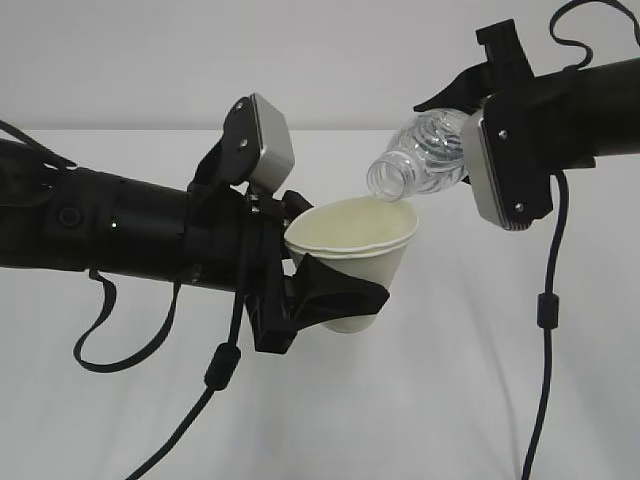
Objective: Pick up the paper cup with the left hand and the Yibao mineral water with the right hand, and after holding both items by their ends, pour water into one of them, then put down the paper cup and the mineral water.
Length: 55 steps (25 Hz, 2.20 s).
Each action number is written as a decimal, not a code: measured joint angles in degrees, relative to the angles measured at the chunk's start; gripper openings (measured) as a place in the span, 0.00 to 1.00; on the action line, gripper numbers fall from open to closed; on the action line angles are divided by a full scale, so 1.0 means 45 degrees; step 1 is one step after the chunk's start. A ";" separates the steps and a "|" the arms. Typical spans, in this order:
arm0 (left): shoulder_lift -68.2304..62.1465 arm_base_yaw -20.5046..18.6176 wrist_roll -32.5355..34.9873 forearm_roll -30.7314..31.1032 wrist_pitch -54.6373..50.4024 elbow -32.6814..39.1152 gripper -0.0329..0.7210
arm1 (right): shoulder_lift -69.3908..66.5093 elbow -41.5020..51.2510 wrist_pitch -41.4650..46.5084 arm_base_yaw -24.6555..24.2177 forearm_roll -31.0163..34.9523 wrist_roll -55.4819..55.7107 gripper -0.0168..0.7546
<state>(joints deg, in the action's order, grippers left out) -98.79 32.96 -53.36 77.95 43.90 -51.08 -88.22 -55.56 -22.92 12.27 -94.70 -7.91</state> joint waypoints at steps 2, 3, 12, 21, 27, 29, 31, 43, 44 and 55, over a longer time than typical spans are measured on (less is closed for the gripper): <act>0.0000 0.0000 0.0000 0.0000 0.0074 0.0000 0.60 | 0.0000 0.0000 0.0000 0.0000 0.0000 -0.0048 0.62; 0.0000 0.0000 0.0000 0.0000 0.0092 0.0000 0.60 | 0.0000 0.0000 0.0000 0.0000 0.0000 -0.0048 0.62; 0.0000 0.0000 -0.0020 0.0000 0.0100 0.0000 0.60 | 0.0000 -0.0092 0.0000 0.0000 0.0000 -0.0219 0.62; 0.0000 0.0057 -0.0020 0.0000 0.0180 0.0000 0.60 | 0.0000 -0.0200 0.0000 0.0000 -0.0024 -0.0273 0.62; 0.0000 0.0057 -0.0050 0.0000 0.0207 0.0000 0.60 | 0.0000 -0.0200 0.0000 0.0000 -0.0202 -0.0319 0.62; 0.0000 0.0057 -0.0050 0.0000 0.0207 0.0000 0.60 | 0.0000 -0.0200 0.0000 0.0000 -0.0232 -0.0319 0.62; 0.0000 0.0057 -0.0058 0.0000 0.0207 0.0000 0.60 | 0.0000 -0.0200 0.0000 0.0000 -0.0288 -0.0319 0.62; 0.0000 0.0057 -0.0087 0.0000 0.0207 0.0000 0.60 | 0.0000 -0.0200 0.0000 0.0000 -0.0337 -0.0381 0.62; 0.0000 0.0057 -0.0107 0.0000 0.0207 0.0000 0.60 | 0.0000 -0.0200 0.0000 0.0000 -0.0337 -0.0381 0.62; 0.0000 0.0057 -0.0107 0.0000 0.0207 0.0000 0.60 | 0.0000 -0.0305 0.0000 0.0000 -0.0443 -0.0393 0.62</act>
<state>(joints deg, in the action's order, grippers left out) -98.79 33.22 -53.84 77.95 44.84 -51.08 -88.22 -56.93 -22.92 12.27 -96.70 -9.68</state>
